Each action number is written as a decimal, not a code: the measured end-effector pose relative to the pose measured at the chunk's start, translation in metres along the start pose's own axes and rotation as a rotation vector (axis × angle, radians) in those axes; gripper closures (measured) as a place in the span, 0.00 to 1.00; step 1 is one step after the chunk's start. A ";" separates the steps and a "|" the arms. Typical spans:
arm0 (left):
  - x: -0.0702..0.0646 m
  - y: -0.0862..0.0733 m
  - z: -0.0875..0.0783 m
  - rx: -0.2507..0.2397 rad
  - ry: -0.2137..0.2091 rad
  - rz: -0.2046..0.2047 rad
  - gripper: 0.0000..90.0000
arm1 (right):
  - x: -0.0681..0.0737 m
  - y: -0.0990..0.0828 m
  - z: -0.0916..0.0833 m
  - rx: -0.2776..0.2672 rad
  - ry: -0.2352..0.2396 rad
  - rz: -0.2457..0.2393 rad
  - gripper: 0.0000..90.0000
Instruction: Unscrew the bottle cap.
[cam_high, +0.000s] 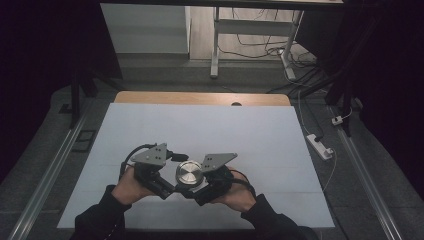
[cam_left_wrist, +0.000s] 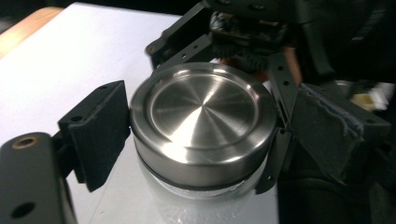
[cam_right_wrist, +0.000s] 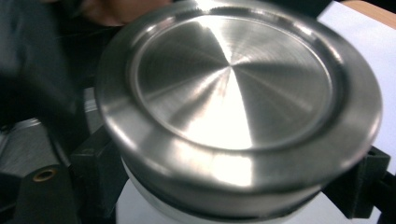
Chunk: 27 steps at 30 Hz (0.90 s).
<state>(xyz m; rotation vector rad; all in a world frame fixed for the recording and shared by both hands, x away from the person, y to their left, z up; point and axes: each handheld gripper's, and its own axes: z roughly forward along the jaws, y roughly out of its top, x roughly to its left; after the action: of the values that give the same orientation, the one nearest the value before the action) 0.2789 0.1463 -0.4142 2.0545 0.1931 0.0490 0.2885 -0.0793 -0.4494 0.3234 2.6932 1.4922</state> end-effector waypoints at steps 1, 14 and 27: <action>0.001 -0.001 -0.001 -0.007 -0.034 0.004 0.15 | 0.002 0.001 0.001 0.002 0.015 -0.010 0.16; -0.011 0.002 0.010 0.046 0.116 -0.002 0.22 | 0.009 0.002 0.004 0.006 0.002 -0.011 0.16; -0.007 0.009 -0.003 -0.098 0.133 -0.156 0.16 | -0.002 0.002 -0.006 -0.029 -0.071 0.053 0.16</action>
<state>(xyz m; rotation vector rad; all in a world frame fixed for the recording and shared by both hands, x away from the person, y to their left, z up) 0.2725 0.1436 -0.4047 1.9342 0.4244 0.0966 0.2902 -0.0838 -0.4450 0.4403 2.6254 1.5025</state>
